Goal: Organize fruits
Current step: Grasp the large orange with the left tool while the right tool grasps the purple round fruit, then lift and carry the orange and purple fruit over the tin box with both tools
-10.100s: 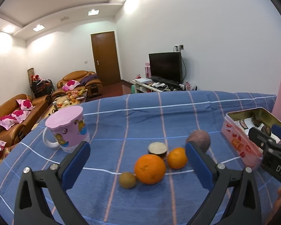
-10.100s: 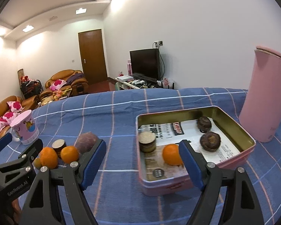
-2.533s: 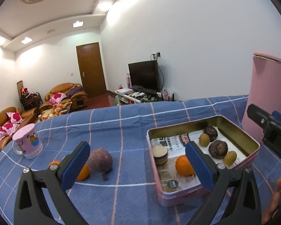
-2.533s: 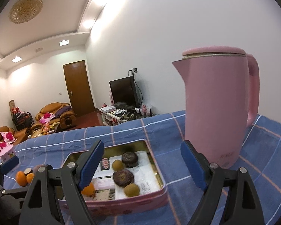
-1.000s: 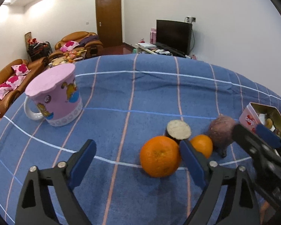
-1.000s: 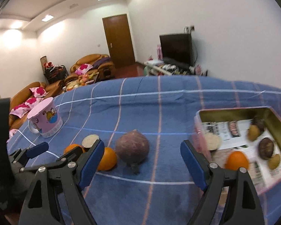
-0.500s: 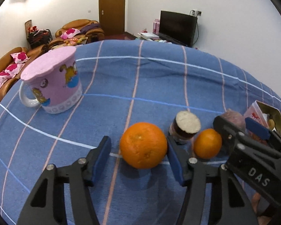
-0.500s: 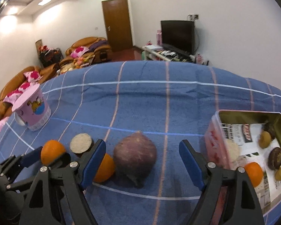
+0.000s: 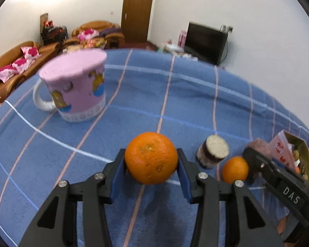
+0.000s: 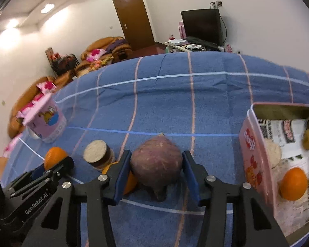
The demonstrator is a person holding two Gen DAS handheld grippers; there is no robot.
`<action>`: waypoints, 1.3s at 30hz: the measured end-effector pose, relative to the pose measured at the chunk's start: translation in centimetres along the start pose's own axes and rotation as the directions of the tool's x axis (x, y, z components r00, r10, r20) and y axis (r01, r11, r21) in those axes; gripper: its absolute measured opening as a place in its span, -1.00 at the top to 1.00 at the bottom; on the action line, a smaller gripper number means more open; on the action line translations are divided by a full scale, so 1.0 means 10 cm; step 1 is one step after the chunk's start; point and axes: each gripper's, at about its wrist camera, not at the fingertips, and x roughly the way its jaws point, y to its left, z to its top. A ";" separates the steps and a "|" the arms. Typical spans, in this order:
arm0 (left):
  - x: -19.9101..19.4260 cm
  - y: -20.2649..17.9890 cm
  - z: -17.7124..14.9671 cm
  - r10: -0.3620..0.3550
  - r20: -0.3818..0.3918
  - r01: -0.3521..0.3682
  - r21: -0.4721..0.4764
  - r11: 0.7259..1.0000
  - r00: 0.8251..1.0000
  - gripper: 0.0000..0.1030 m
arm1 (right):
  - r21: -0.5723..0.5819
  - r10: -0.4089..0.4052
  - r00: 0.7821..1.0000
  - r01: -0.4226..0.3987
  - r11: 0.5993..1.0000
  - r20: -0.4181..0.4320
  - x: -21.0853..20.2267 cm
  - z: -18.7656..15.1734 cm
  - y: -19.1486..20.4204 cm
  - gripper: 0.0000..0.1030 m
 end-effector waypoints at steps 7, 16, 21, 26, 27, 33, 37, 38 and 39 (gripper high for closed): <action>-0.32 -0.11 -0.04 -0.055 0.186 0.042 0.071 0.997 0.981 0.06 | -0.043 0.063 0.971 -0.054 0.998 0.230 -0.52 -0.12 0.10 0.01; -0.52 -0.24 -0.05 -0.039 0.294 0.001 0.127 0.992 0.955 0.06 | -0.150 -0.086 0.915 0.157 0.976 0.394 -0.94 -0.39 0.30 0.00; -0.53 -0.29 -0.06 -0.019 0.305 -0.021 0.129 0.991 0.952 0.06 | -0.149 -0.104 0.913 0.175 0.973 0.395 -1.01 -0.45 0.28 0.00; -0.61 -0.40 -0.15 0.003 0.331 -0.060 0.162 0.985 0.944 0.06 | -0.159 -0.107 0.909 0.185 0.970 0.404 -1.10 -0.53 0.23 0.00; -0.62 -0.42 -0.16 0.003 0.335 -0.062 0.165 0.984 0.942 0.06 | -0.163 -0.108 0.907 0.189 0.968 0.407 -1.12 -0.54 0.22 0.00; -0.70 -0.50 -0.26 0.013 0.339 -0.075 0.169 0.983 0.941 0.06 | -0.170 -0.116 0.903 0.201 0.965 0.415 -1.21 -0.61 0.18 0.00; -0.73 -0.55 -0.30 0.012 0.337 -0.074 0.171 0.982 0.941 0.06 | -0.171 -0.114 0.906 0.199 0.965 0.408 -1.25 -0.64 0.11 0.00; -0.74 -0.57 -0.31 0.011 0.335 -0.072 0.172 0.982 0.942 0.06 | -0.175 -0.112 0.906 0.198 0.964 0.408 -1.28 -0.65 0.09 0.00; -0.74 -0.60 -0.33 0.008 0.332 -0.069 0.173 0.982 0.943 0.06 | -0.178 -0.112 0.906 0.199 0.964 0.408 -1.28 -0.65 0.07 0.00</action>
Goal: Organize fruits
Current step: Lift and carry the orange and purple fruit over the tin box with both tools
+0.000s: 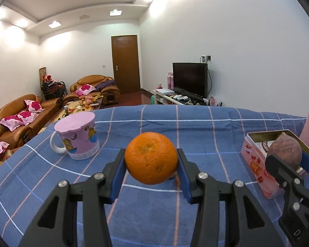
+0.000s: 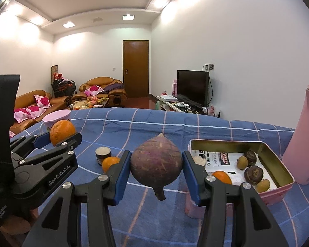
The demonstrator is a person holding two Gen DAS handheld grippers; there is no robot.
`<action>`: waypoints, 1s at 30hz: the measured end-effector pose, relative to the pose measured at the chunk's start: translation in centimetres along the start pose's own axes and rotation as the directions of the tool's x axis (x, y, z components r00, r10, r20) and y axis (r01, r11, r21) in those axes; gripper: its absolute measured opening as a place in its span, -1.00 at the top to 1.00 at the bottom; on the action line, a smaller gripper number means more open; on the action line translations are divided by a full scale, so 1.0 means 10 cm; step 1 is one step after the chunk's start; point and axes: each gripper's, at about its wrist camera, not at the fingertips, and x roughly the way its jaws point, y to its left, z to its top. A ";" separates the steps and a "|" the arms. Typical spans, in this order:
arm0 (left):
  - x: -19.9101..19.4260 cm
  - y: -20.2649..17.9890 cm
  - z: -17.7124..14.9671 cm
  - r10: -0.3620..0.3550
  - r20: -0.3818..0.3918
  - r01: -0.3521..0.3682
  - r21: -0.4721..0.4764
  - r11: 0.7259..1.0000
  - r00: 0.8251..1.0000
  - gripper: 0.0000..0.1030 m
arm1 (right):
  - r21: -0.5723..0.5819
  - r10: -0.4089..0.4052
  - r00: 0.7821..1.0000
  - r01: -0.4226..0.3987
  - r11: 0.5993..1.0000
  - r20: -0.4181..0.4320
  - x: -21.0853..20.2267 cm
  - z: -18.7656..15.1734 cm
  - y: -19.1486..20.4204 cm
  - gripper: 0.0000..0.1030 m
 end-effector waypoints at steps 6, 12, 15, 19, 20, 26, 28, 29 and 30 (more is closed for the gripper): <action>-0.07 -0.19 -0.04 -0.015 -0.015 0.015 0.006 1.000 1.000 0.06 | -0.015 -0.011 1.000 0.011 1.000 0.007 -0.11 -0.04 -0.17 0.00; -0.15 -0.45 -0.08 -0.032 -0.018 0.032 0.022 0.999 0.999 0.06 | -0.014 -0.035 0.999 0.035 0.999 0.012 -0.20 -0.08 -0.43 0.00; -0.17 -0.59 -0.08 -0.043 -0.021 0.044 0.027 0.999 0.999 0.06 | -0.007 -0.044 0.999 0.044 0.999 0.010 -0.23 -0.07 -0.53 0.00; -0.21 -0.76 -0.09 -0.057 -0.021 0.058 0.040 0.998 0.998 0.06 | -0.010 -0.050 0.999 0.050 0.999 0.007 -0.28 -0.08 -0.64 0.00; -0.22 -0.80 -0.09 -0.060 -0.023 0.061 0.044 0.997 0.998 0.06 | -0.010 -0.053 0.999 0.053 0.999 0.008 -0.29 -0.09 -0.68 0.00; -0.25 -1.04 -0.09 -0.084 -0.029 0.085 0.057 0.995 0.996 0.06 | -0.007 -0.075 0.997 0.075 0.997 0.007 -0.31 -0.09 -0.90 0.00; -0.26 -1.13 -0.09 -0.098 -0.031 0.100 0.063 0.993 0.995 0.06 | -0.002 -0.086 0.996 0.086 0.996 0.004 -0.32 -0.09 -0.99 0.00; -0.27 -1.17 -0.09 -0.103 -0.032 0.105 0.067 0.992 0.994 0.06 | -0.001 -0.092 0.996 0.092 0.996 0.003 -0.32 -0.09 -1.03 0.00; -0.27 -1.21 -0.09 -0.108 -0.033 0.110 0.072 0.991 0.994 0.06 | -0.001 -0.097 0.995 0.097 0.995 0.005 -0.33 -0.10 -1.05 0.00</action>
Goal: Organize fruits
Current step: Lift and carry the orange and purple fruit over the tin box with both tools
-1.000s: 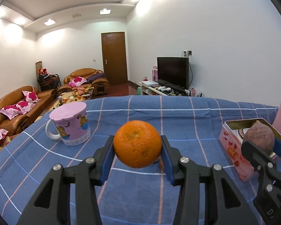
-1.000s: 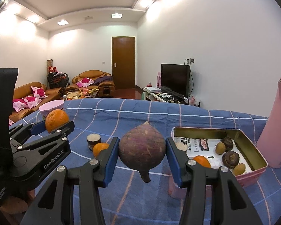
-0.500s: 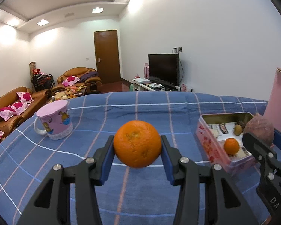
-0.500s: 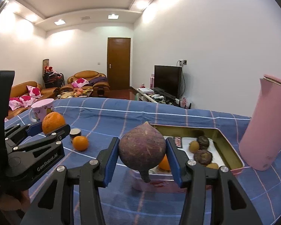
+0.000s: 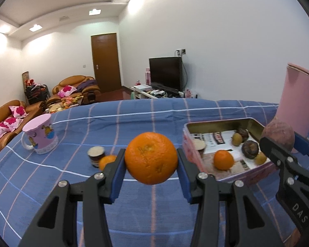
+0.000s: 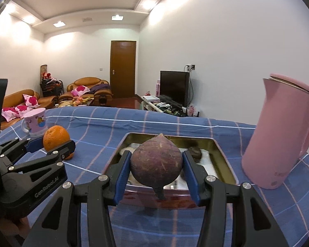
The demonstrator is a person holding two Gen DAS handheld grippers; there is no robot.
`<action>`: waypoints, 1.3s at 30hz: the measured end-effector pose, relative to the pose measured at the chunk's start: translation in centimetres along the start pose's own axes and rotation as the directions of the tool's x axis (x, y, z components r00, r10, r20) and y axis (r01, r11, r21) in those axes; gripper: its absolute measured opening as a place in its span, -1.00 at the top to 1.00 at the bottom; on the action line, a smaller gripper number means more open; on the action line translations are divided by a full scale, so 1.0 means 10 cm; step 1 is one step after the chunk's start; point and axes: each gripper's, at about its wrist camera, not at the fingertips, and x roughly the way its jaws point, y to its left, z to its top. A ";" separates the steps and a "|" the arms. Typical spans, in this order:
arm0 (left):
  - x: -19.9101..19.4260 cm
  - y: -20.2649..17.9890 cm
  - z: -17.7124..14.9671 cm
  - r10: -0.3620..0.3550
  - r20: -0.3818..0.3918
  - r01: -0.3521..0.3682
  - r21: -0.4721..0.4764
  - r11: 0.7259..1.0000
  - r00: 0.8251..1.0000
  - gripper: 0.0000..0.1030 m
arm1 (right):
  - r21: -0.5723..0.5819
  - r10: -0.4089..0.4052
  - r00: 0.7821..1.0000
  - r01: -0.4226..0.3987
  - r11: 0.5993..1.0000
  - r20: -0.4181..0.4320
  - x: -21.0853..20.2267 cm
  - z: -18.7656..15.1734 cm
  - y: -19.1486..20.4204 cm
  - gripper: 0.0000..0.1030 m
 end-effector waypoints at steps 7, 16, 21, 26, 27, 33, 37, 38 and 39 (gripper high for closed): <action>0.04 -0.26 0.02 -0.055 -0.015 0.055 0.014 0.998 0.998 0.06 | 0.023 -0.051 0.999 0.051 0.998 -0.008 0.00 -0.02 -0.38 0.00; 0.10 -0.76 0.09 -0.122 -0.013 0.123 0.081 0.989 0.992 0.06 | 0.052 -0.151 0.988 0.152 0.987 -0.016 0.03 -0.04 -0.82 0.00; 0.20 -1.00 0.17 -0.153 -0.020 0.155 0.106 0.982 0.988 0.06 | 0.086 -0.203 0.979 0.205 0.975 -0.036 0.11 -0.03 -1.02 0.00; 0.37 -1.14 0.27 -0.166 -0.034 0.169 0.096 0.981 0.985 0.06 | 0.060 -0.249 0.968 0.250 0.966 -0.016 0.24 0.04 -1.06 0.00; 0.40 -1.15 0.28 -0.167 -0.038 0.170 0.091 0.981 0.985 0.06 | 0.060 -0.249 0.968 0.250 0.966 -0.018 0.26 0.06 -1.07 0.00; 0.65 -1.14 0.37 -0.171 -0.082 0.176 0.055 0.983 0.982 0.06 | 0.063 -0.233 0.972 0.234 0.970 -0.032 0.46 0.14 -1.06 0.00; 0.83 -1.10 0.41 -0.159 -0.123 0.165 0.043 0.985 0.980 0.06 | 0.065 -0.192 0.980 0.196 0.979 -0.062 0.60 0.17 -1.06 0.00; 0.85 -1.10 0.42 -0.155 -0.129 0.162 0.043 0.986 0.979 0.06 | 0.072 -0.174 0.982 0.179 0.981 -0.073 0.63 0.17 -1.07 0.00; 0.88 -1.10 0.42 -0.155 -0.136 0.162 0.041 0.986 0.978 0.06 | 0.077 -0.153 0.985 0.159 0.984 -0.084 0.66 0.16 -1.07 0.00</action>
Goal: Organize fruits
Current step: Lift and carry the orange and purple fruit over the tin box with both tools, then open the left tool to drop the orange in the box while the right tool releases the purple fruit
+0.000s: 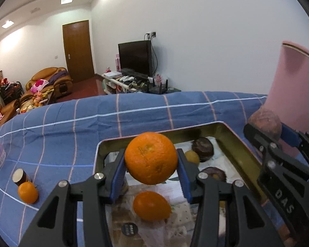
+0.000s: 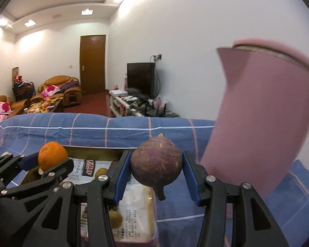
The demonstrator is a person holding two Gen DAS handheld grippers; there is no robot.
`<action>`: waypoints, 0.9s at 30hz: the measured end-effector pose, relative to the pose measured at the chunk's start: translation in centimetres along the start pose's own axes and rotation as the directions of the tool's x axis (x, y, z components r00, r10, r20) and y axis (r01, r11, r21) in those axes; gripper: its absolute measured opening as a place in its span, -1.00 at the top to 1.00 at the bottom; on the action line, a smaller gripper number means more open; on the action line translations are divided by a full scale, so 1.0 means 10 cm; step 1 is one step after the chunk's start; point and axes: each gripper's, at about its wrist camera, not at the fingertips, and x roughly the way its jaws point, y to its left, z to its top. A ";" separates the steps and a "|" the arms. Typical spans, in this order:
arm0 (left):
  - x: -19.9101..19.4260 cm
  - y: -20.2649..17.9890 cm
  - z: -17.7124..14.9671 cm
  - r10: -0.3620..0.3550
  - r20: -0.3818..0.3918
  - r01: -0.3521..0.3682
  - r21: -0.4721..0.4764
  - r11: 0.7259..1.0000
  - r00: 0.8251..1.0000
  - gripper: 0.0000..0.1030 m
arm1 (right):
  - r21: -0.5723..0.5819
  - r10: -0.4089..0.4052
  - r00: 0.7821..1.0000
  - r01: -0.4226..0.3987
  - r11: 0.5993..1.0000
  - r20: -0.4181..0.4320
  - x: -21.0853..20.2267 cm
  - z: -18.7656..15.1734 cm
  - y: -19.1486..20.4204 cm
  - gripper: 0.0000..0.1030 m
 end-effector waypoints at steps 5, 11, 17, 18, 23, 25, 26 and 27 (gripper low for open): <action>0.12 0.06 0.00 -0.015 -0.055 0.013 -0.029 0.999 0.998 0.06 | -0.023 0.107 0.992 -0.109 0.994 -0.065 0.16 0.01 0.09 0.00; 0.21 0.11 -0.01 -0.021 -0.092 0.016 -0.059 0.998 0.996 0.06 | -0.024 0.182 0.976 -0.186 0.982 -0.122 0.29 -0.01 0.17 -0.01; 0.18 0.16 -0.01 -0.037 -0.089 0.030 -0.074 0.997 0.995 0.03 | 0.070 0.318 0.931 -0.310 0.948 -0.180 0.41 -0.05 0.09 -0.01; 0.15 0.16 -0.02 -0.039 -0.081 0.033 -0.074 0.997 0.996 0.02 | 0.096 0.347 0.920 -0.334 0.938 -0.183 0.43 -0.06 0.07 -0.01; 0.00 0.12 -0.02 0.013 -0.006 -0.013 -0.025 1.000 1.000 -0.44 | 0.177 0.417 0.899 -0.392 0.903 -0.134 0.38 -0.07 -0.04 -0.01; -0.04 0.13 -0.04 0.007 -0.001 -0.007 -0.032 0.999 1.000 -0.81 | 0.190 0.416 0.903 -0.391 0.900 -0.110 0.34 -0.06 -0.08 -0.01; -0.06 0.14 -0.02 -0.005 0.008 0.005 -0.033 0.999 1.000 -0.96 | 0.197 0.408 0.909 -0.386 0.901 -0.088 0.29 -0.06 -0.10 -0.02; -0.11 0.13 -0.02 -0.005 0.027 0.005 -0.028 1.000 1.000 -0.98 | 0.199 0.397 0.915 -0.378 0.904 -0.066 0.24 -0.05 -0.11 -0.04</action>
